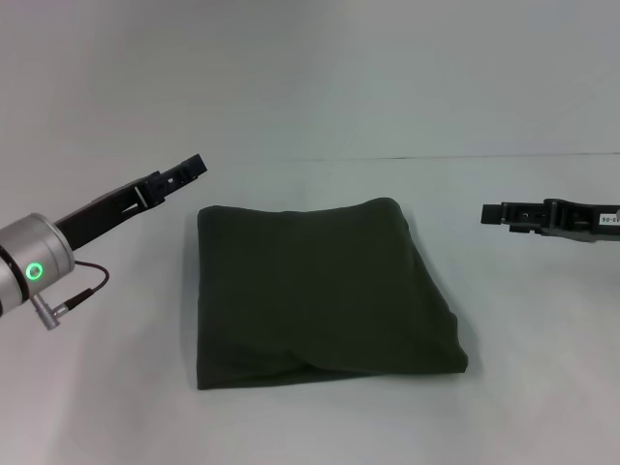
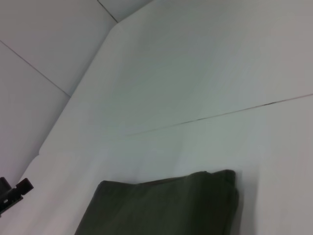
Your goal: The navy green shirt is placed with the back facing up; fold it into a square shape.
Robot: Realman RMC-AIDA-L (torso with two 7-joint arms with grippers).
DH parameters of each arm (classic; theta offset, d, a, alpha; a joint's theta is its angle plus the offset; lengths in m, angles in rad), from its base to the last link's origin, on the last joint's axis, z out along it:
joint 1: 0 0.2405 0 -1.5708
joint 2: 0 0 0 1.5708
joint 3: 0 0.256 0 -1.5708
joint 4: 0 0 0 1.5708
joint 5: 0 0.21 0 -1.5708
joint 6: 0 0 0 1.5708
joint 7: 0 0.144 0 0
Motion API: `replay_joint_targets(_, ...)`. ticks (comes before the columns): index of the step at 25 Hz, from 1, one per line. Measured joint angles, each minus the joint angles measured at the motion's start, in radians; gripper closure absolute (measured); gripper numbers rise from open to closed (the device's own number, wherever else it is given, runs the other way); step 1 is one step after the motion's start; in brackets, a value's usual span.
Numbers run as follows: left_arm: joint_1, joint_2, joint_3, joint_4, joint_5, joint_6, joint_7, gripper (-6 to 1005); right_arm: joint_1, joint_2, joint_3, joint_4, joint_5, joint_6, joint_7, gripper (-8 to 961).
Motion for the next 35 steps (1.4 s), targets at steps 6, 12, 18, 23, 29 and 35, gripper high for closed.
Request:
replay_joint_targets(6,0.039,0.004,-0.025,0.051,0.0,0.243,0.075,94,-0.039,0.05,0.003,-0.002,0.138,-0.067,-0.328,148)
replay_joint_targets(12,0.094,-0.008,-0.046,0.105,0.001,0.473,0.085,93,-0.077,0.103,0.003,-0.003,0.199,-0.152,-0.562,146)
replay_joint_targets(18,0.169,-0.032,-0.047,0.129,0.054,0.636,0.189,91,-0.121,0.134,-0.007,0.005,0.198,-0.287,-0.775,144)
replay_joint_targets(23,0.218,-0.041,-0.052,0.122,0.103,0.717,0.261,90,-0.148,0.141,-0.012,0.005,0.174,-0.402,-0.866,151)
replay_joint_targets(29,0.233,-0.045,-0.065,0.113,0.216,0.815,0.321,89,-0.171,0.137,-0.012,0.005,0.093,-0.444,-0.884,160)
replay_joint_targets(35,0.229,-0.047,-0.059,0.105,0.272,0.827,0.334,91,-0.174,0.138,-0.012,0.005,0.056,-0.439,-0.886,183)
